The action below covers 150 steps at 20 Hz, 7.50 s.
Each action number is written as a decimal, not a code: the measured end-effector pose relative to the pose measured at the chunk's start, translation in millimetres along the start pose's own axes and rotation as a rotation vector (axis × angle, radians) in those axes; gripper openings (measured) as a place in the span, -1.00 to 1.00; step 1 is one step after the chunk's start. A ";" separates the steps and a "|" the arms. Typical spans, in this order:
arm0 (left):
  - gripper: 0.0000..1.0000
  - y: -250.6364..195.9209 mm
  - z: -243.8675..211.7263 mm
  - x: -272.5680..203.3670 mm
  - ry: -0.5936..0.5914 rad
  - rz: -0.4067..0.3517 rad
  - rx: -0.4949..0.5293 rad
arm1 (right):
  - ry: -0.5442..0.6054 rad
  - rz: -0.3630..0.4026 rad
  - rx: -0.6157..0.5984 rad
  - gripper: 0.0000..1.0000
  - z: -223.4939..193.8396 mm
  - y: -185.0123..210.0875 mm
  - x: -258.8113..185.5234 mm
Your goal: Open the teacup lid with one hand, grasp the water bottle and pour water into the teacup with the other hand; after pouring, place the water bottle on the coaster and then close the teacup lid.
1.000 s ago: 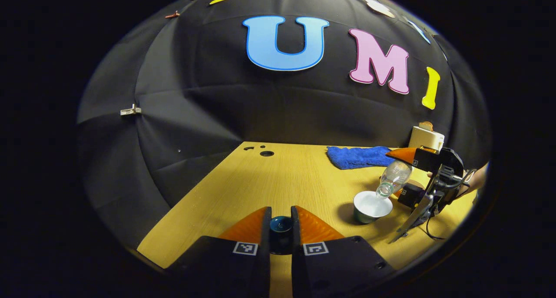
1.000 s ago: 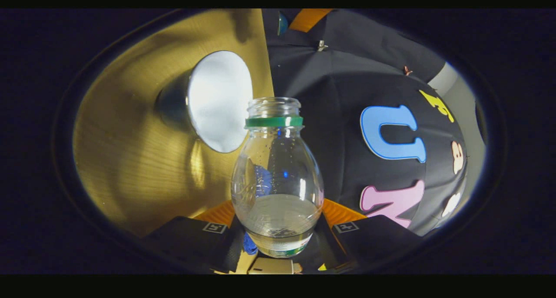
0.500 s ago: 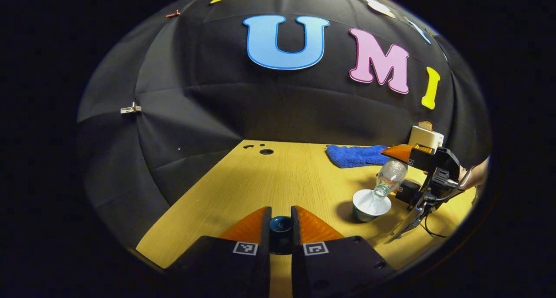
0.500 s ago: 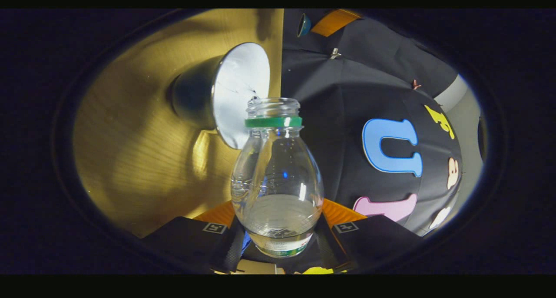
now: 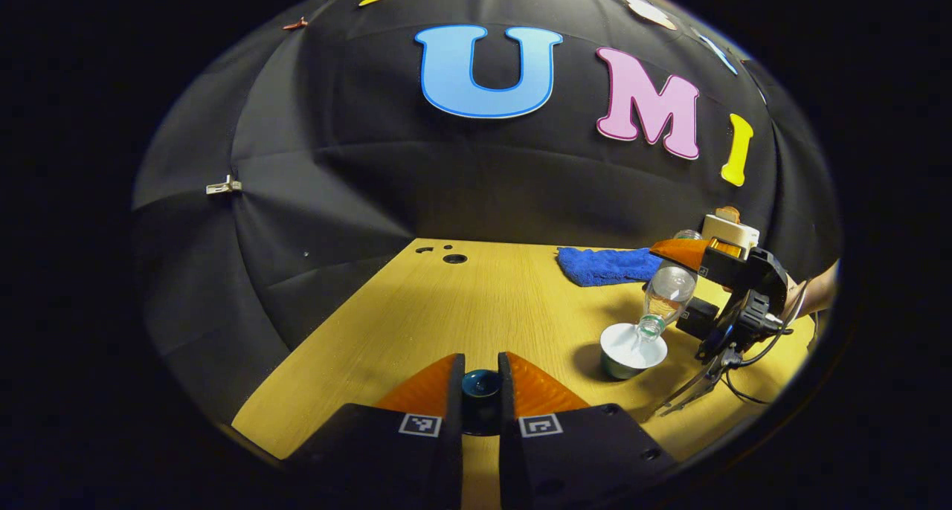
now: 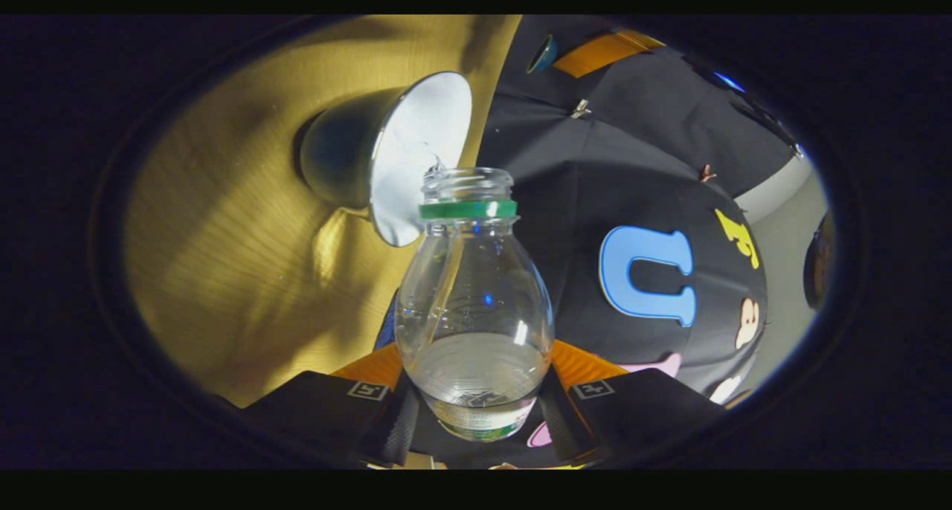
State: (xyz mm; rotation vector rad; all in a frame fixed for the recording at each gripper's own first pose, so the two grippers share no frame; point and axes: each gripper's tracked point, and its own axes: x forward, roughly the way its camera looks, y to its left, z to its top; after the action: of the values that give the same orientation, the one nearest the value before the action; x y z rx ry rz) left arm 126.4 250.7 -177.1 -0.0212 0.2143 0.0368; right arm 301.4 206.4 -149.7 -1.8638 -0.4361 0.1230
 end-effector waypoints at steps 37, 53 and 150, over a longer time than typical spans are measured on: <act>-0.53 -15.0 2.5 -25.8 -0.014 0.079 -0.025 | -0.082 -0.084 -0.031 0.47 1.0 -40.9 4.5; -0.53 -57.6 57.6 -32.8 -0.099 0.100 0.024 | 0.206 -0.009 0.529 0.48 -87.8 -70.4 -30.0; 0.92 -175.8 196.6 -166.0 -0.244 0.118 -0.059 | 0.571 -0.097 1.834 0.98 -178.5 -152.7 -313.2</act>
State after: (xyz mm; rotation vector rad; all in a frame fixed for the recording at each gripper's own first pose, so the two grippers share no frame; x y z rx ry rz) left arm 12.9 74.3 53.2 -0.0628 -0.0302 0.1621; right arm 28.6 -23.4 11.8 -0.0227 0.0833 -0.0836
